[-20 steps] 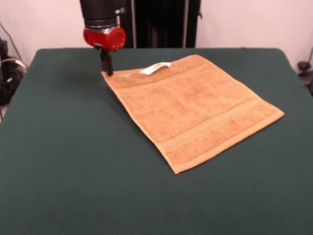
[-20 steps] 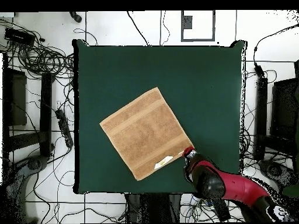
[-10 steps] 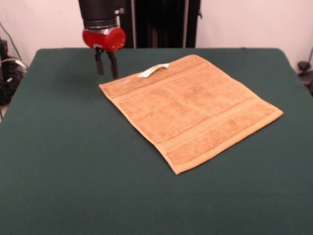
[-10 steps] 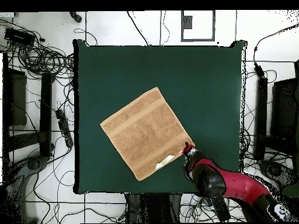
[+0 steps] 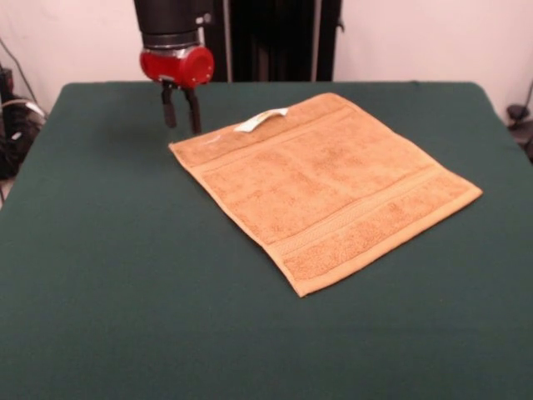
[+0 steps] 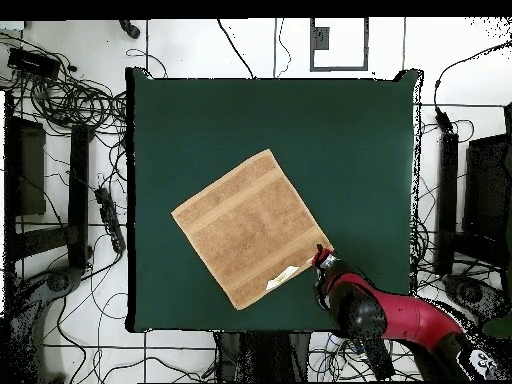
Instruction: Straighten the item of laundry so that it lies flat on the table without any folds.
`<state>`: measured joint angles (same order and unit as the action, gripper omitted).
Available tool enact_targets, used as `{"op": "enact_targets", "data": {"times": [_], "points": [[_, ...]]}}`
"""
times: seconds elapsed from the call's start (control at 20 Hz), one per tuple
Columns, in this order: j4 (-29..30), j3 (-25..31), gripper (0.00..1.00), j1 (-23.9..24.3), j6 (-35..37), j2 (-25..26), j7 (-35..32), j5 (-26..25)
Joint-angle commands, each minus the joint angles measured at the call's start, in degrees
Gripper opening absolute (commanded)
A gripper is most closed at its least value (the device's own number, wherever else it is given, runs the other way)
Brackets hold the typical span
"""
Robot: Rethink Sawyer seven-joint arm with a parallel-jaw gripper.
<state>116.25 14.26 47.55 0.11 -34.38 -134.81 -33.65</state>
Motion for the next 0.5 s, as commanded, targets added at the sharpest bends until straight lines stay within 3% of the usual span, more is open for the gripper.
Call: {"op": "enact_targets", "data": {"times": [0.05, 0.5], "points": [[-3.0, 5.0, 1.00, -3.9, 0.4, 0.6, -0.5, -1.1], [1.1, 6.1, 1.00, -3.8, 4.1, -3.5, -1.0, 1.3]]}}
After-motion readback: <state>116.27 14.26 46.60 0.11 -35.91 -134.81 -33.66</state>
